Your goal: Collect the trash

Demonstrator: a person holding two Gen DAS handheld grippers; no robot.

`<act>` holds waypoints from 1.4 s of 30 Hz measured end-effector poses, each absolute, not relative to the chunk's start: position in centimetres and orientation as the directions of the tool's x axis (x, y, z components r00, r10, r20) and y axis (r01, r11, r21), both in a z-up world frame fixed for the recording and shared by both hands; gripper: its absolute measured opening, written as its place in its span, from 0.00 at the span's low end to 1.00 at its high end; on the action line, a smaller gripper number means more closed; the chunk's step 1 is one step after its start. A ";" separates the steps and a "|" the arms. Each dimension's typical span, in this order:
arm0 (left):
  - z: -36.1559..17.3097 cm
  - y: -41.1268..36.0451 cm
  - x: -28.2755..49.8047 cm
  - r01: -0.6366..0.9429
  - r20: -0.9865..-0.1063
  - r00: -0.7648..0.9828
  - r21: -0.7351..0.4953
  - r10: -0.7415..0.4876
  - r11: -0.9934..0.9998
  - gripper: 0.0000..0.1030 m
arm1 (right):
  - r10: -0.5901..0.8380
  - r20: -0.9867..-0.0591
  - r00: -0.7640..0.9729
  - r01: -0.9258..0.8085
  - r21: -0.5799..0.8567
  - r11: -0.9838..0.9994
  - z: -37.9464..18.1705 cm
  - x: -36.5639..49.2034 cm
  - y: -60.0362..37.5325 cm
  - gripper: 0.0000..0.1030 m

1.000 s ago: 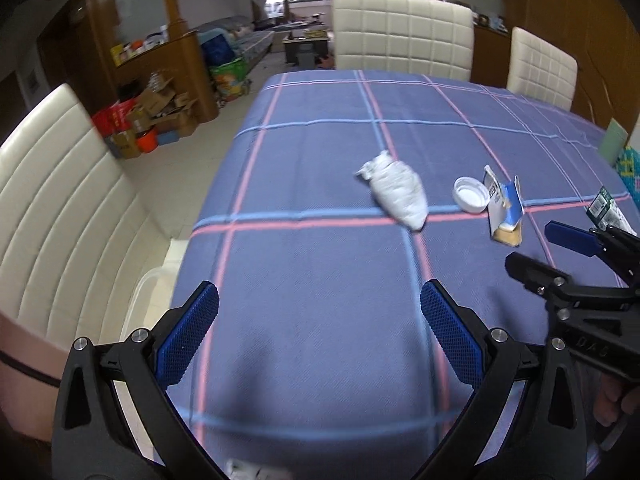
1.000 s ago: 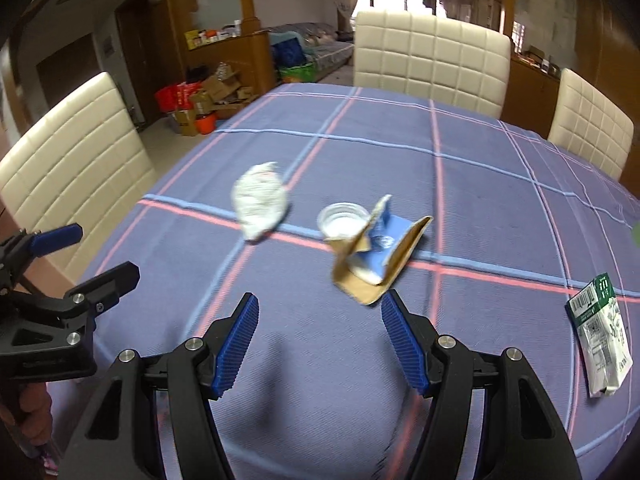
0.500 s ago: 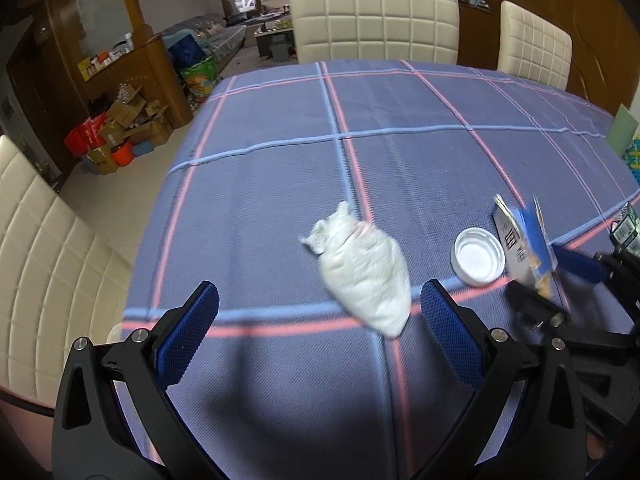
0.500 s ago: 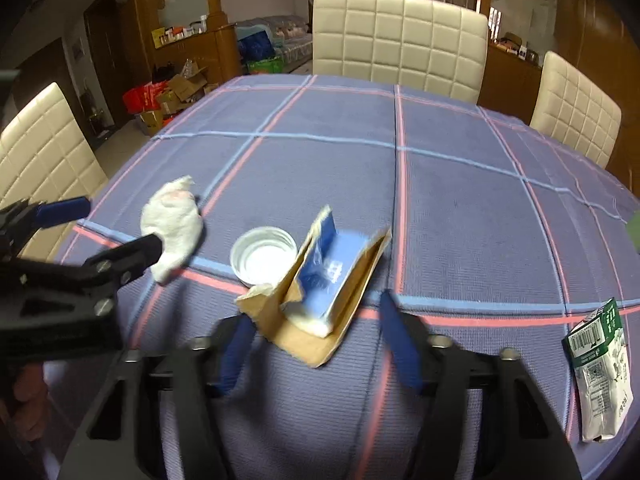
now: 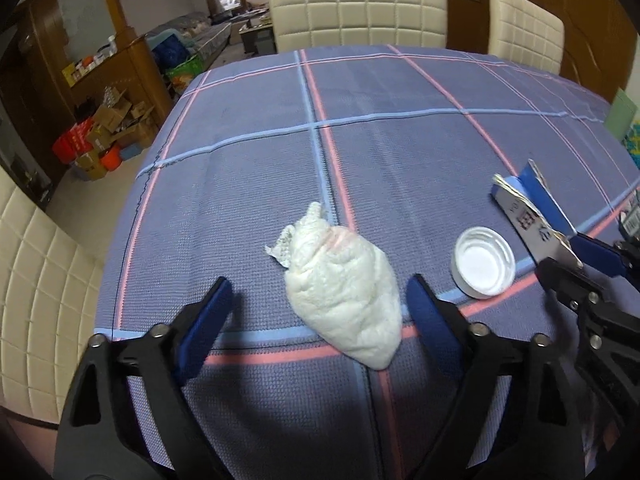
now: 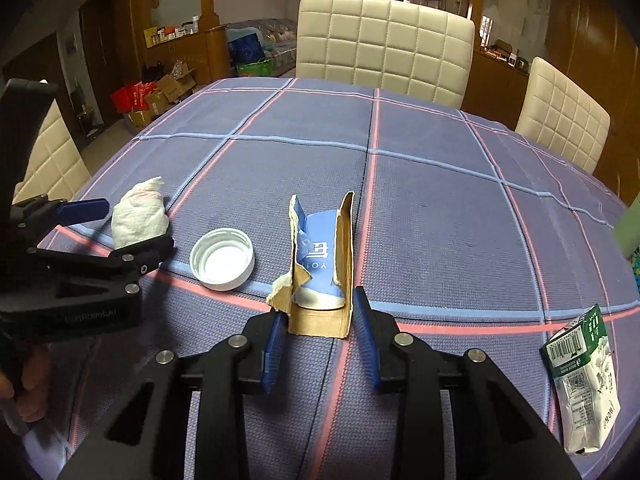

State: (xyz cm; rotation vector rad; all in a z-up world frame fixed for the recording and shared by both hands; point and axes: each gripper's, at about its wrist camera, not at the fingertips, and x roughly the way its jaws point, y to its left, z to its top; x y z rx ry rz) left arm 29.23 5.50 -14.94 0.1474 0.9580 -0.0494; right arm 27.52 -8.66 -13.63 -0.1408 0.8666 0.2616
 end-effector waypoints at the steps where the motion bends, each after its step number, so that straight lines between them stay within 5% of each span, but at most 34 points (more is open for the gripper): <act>1: -14.9 5.4 29.1 0.119 -0.818 0.575 0.098 0.012 0.988 0.69 | 0.173 -0.769 0.616 -0.290 -0.017 0.957 -13.6 27.4 -8.5 0.31; 3: -14.7 5.1 28.8 0.142 -0.819 0.573 0.089 -0.008 0.986 0.45 | 0.177 -0.771 0.612 -0.303 -0.022 0.953 -13.6 27.0 -8.3 0.31; 7: -14.5 5.0 28.3 0.152 -0.826 0.563 0.087 -0.014 0.984 0.28 | 0.190 -0.777 0.600 -0.314 -0.011 0.949 -13.5 26.2 -8.2 0.31; 42: -9.4 12.7 13.9 0.021 -0.742 0.665 0.125 0.080 0.992 0.27 | 0.324 -0.700 0.637 -0.549 -0.117 0.828 -7.7 15.4 2.3 0.31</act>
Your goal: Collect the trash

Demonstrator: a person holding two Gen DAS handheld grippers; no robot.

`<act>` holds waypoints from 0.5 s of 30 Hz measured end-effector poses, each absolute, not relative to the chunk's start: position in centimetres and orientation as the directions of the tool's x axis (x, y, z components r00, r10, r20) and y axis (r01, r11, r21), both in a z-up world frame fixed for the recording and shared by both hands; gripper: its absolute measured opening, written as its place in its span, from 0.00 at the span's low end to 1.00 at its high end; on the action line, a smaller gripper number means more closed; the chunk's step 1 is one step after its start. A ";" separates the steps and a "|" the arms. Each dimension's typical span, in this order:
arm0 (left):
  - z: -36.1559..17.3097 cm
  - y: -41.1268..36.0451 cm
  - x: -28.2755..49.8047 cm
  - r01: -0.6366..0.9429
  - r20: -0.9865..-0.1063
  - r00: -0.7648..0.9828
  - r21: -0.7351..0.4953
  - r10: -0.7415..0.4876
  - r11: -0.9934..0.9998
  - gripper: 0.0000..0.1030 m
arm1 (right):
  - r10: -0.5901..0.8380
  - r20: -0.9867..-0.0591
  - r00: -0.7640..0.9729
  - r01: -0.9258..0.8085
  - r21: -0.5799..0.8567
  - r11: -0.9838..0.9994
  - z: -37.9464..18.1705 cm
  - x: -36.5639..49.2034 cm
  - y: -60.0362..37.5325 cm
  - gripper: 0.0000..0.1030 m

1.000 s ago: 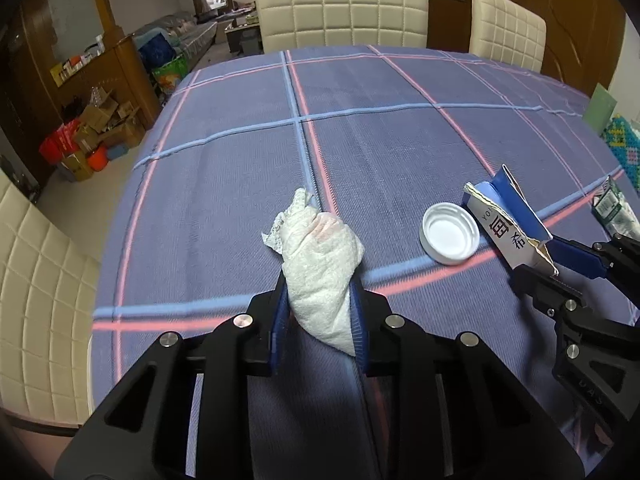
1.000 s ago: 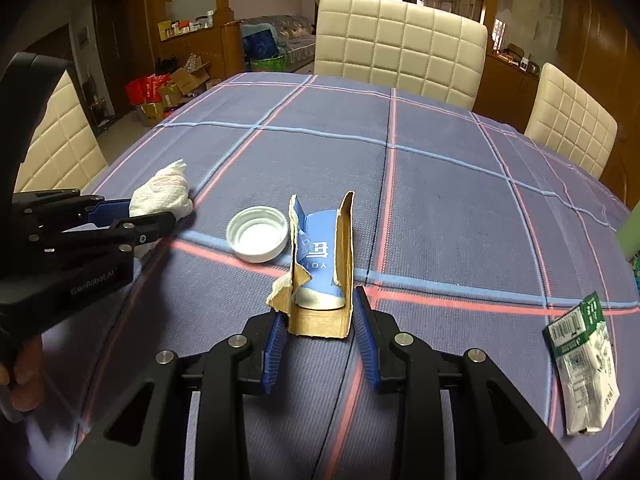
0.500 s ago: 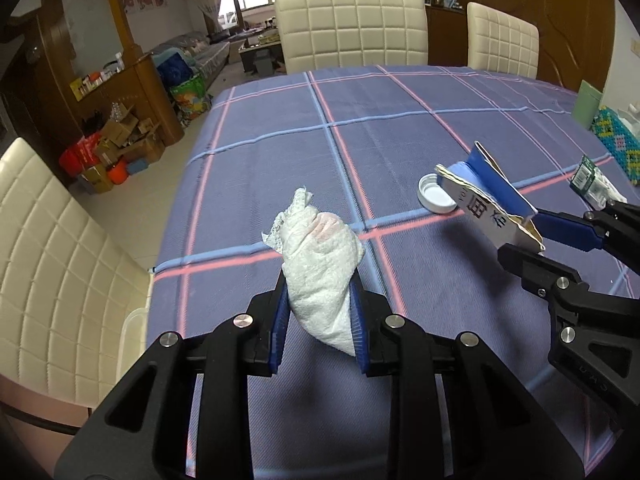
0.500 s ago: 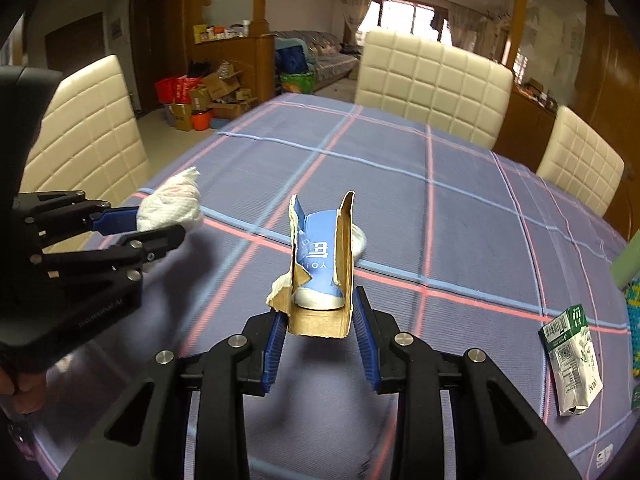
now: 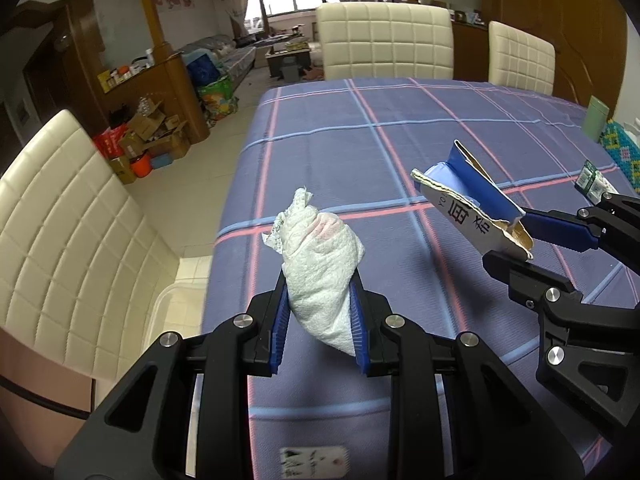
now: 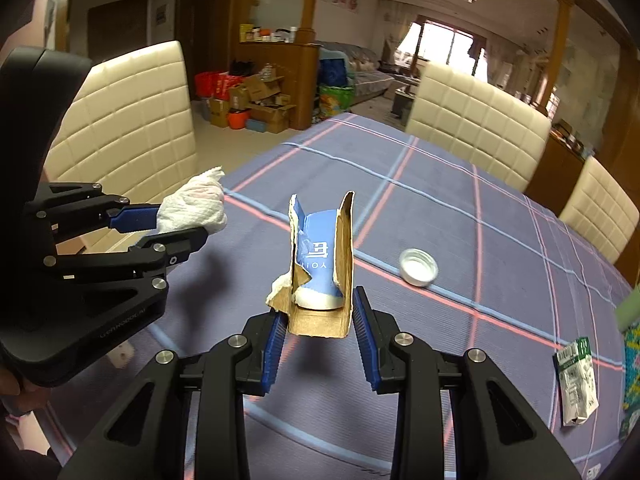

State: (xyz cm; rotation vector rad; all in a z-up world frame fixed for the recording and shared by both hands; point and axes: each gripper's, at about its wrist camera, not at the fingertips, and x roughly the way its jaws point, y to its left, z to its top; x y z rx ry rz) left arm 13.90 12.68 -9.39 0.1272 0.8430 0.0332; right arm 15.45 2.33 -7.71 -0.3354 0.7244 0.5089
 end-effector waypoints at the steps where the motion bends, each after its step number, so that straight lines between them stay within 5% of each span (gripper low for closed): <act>1: -9.3 13.1 13.7 0.014 -0.741 0.666 0.126 0.085 0.992 0.27 | 0.328 -0.699 0.636 -0.556 -0.120 0.822 -7.7 15.3 2.8 0.31; 15: -9.4 18.7 10.7 -0.104 -0.734 0.661 0.120 0.159 0.987 0.28 | 0.375 -0.705 0.602 -0.637 -0.142 0.758 -7.7 13.9 8.2 0.31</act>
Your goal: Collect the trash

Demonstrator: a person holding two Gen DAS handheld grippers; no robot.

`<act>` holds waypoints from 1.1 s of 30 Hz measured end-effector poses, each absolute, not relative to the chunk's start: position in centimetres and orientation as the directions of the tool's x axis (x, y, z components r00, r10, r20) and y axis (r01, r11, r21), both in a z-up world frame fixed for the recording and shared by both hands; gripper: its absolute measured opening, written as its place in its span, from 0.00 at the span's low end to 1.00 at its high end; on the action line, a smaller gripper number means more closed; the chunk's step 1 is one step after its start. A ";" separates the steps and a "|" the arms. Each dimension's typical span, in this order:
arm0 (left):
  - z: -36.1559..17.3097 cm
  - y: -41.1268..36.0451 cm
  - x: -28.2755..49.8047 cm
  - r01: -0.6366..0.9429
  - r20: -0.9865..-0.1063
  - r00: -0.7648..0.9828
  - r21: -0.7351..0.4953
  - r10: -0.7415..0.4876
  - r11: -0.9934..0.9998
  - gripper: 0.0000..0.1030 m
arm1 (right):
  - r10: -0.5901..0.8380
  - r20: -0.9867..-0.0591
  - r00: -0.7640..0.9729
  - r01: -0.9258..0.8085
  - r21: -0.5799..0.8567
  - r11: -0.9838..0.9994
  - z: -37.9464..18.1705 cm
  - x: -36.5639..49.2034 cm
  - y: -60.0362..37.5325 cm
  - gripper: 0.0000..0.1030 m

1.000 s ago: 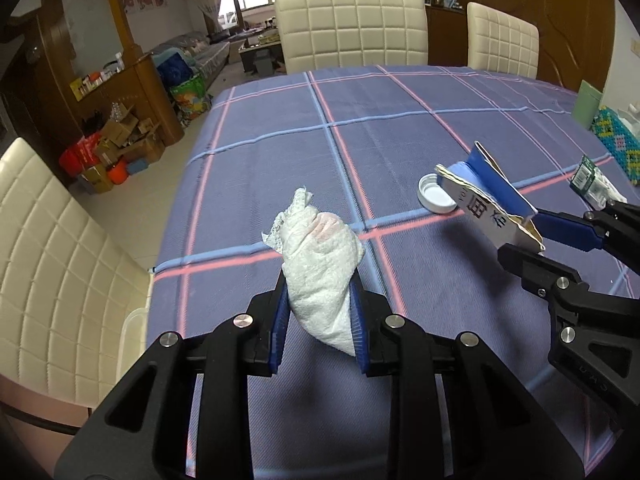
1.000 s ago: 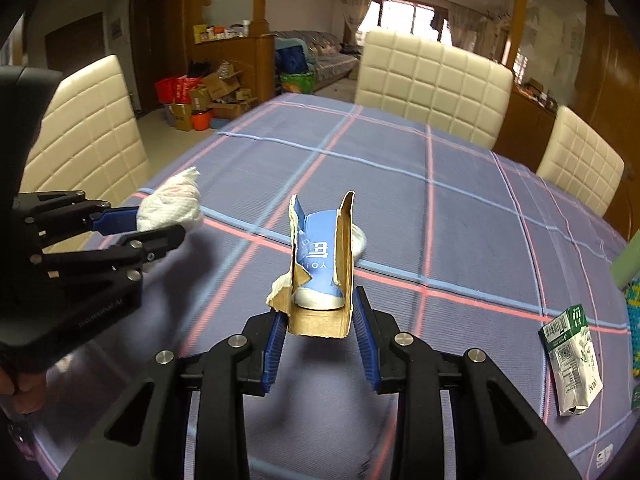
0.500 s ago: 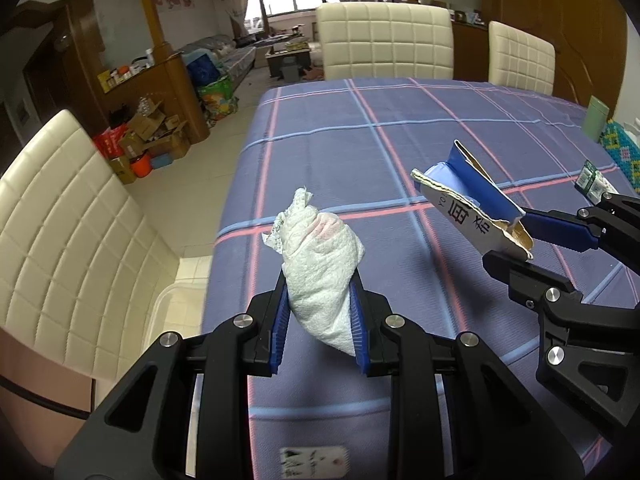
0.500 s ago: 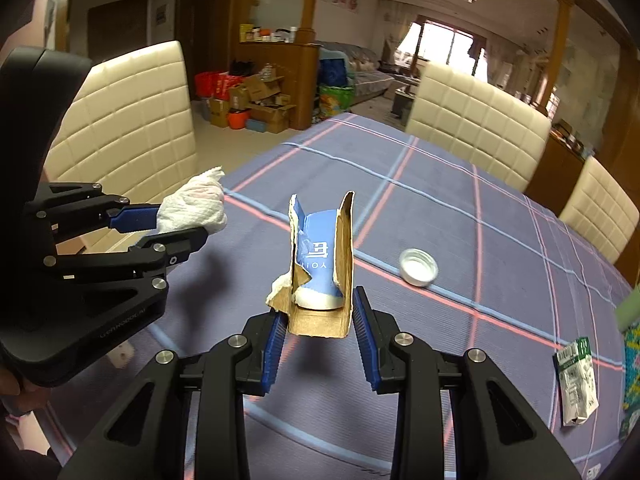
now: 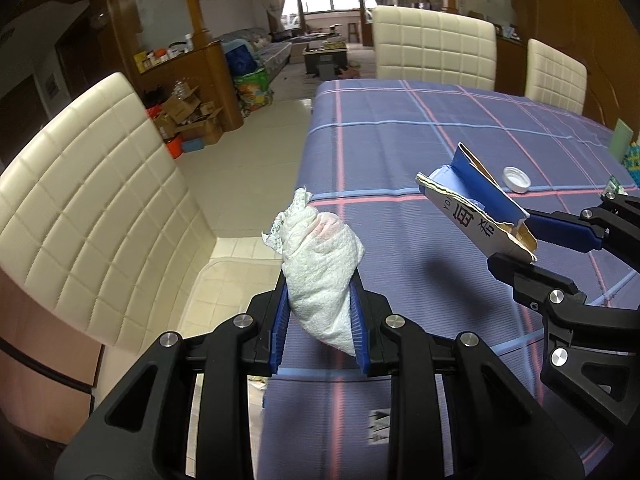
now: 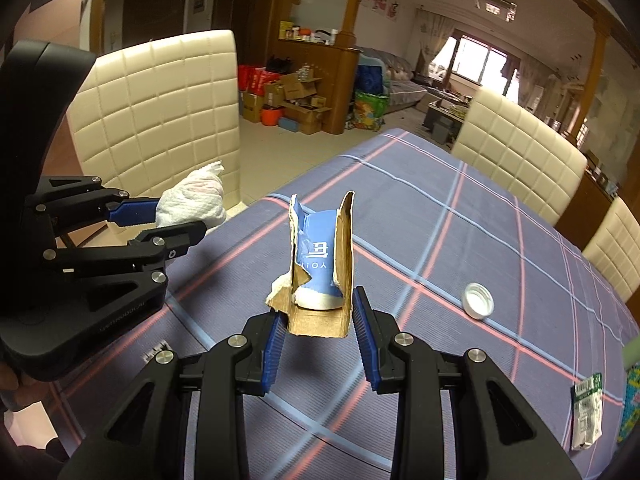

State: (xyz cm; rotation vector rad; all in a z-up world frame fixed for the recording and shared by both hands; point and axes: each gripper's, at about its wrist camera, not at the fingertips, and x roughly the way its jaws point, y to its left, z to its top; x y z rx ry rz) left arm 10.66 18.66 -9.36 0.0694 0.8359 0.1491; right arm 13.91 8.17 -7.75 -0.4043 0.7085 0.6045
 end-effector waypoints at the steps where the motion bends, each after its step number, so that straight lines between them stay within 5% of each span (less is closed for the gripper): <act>1: -9.4 19.0 10.5 -0.113 -0.733 0.660 0.121 0.165 0.986 0.28 | 0.378 -0.706 0.599 -0.644 -0.144 0.751 -7.8 13.9 8.7 0.31; 33: -11.9 33.3 7.6 -0.425 -0.752 0.562 0.095 0.345 0.900 0.27 | 0.503 -0.707 0.498 -0.802 -0.155 0.576 -8.8 15.1 22.4 0.33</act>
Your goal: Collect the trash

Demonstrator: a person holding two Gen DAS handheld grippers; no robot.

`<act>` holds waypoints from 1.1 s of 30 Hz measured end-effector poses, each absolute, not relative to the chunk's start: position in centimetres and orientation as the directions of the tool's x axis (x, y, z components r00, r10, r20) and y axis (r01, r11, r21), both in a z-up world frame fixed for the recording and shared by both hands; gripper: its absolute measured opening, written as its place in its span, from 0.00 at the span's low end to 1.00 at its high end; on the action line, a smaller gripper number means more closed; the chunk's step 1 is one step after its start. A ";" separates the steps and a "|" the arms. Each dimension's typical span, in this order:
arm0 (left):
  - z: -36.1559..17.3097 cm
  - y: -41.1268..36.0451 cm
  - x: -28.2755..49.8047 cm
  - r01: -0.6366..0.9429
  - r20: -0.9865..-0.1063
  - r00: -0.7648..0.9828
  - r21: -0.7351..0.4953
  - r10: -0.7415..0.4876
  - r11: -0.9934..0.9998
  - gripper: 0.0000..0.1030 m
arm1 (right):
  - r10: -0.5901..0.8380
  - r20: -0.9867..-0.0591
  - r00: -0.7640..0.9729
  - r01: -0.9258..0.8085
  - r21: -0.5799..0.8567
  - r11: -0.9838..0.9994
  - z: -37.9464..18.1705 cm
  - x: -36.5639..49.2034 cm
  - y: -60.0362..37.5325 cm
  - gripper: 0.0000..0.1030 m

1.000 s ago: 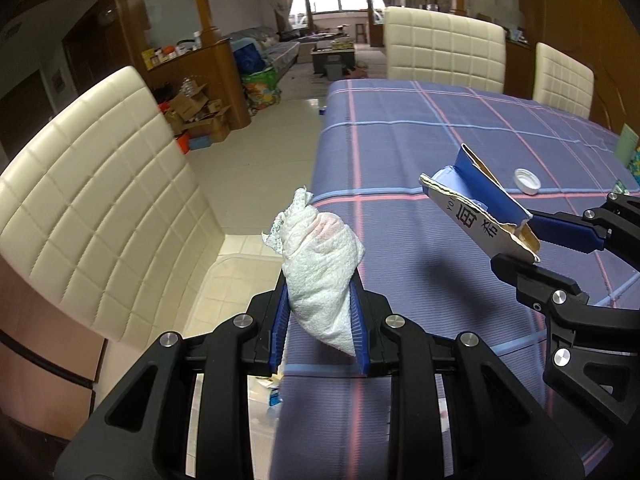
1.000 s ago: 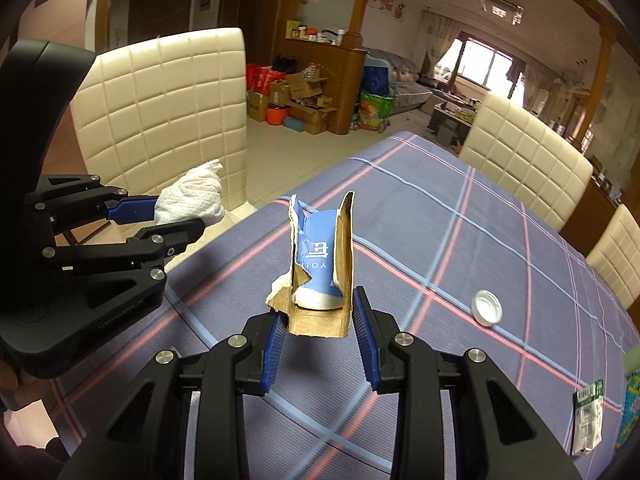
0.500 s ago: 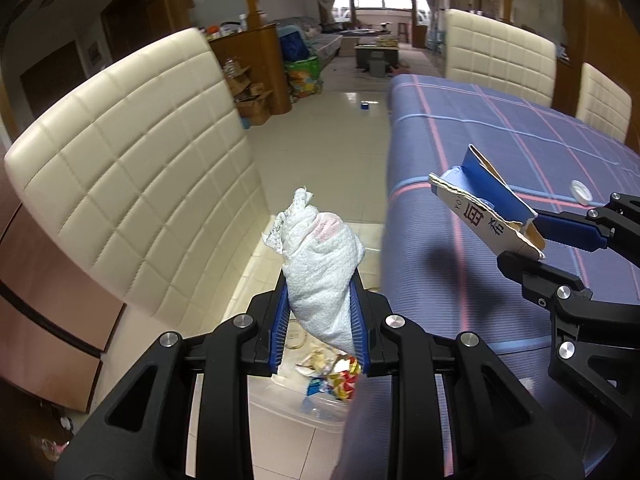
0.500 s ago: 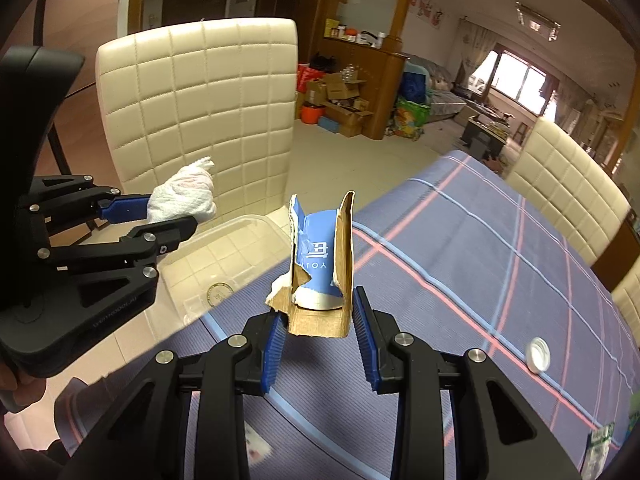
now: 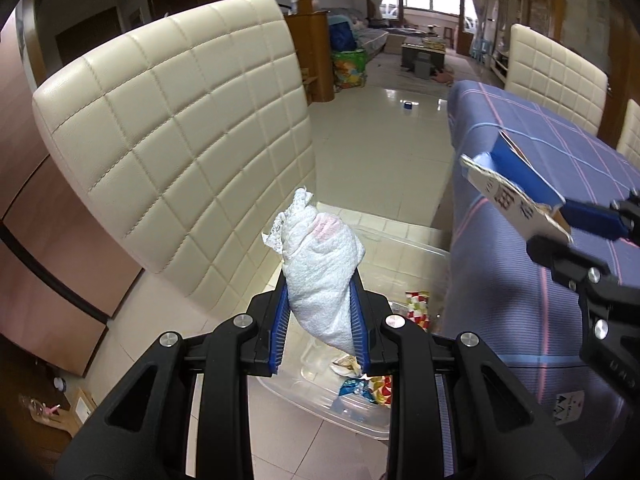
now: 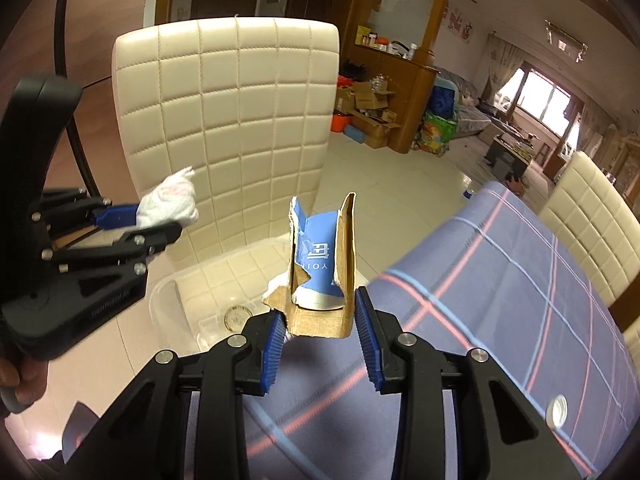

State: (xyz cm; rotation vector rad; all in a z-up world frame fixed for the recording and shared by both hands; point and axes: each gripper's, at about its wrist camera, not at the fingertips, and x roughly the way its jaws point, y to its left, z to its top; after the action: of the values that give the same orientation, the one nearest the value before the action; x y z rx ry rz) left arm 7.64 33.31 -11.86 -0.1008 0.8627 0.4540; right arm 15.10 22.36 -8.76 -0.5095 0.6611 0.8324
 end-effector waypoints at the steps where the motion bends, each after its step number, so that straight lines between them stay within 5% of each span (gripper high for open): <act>1: -11.9 33.5 7.6 -0.430 -0.753 0.559 0.096 0.348 0.898 0.28 | 0.507 -0.698 0.506 -0.802 -0.165 0.574 -8.7 15.2 22.7 0.34; 4: -12.2 34.0 7.4 -0.443 -0.757 0.550 0.094 0.353 0.891 0.28 | 0.502 -0.676 0.539 -0.792 -0.204 0.575 -8.9 15.6 23.7 0.38; 7: -12.6 34.4 7.6 -0.446 -0.766 0.539 0.092 0.349 0.890 0.27 | 0.491 -0.668 0.559 -0.772 -0.203 0.602 -9.0 16.3 23.6 0.70; 33: -13.8 31.2 11.4 -0.357 -0.787 0.546 0.090 0.286 0.930 0.30 | 0.420 -0.713 0.561 -0.717 -0.165 0.677 -10.9 17.9 18.2 0.70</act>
State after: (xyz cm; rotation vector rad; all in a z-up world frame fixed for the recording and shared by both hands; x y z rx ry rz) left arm 11.41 31.17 -13.83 -0.0845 0.9171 0.3818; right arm 17.86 18.24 -10.94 -0.4731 0.6933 0.7001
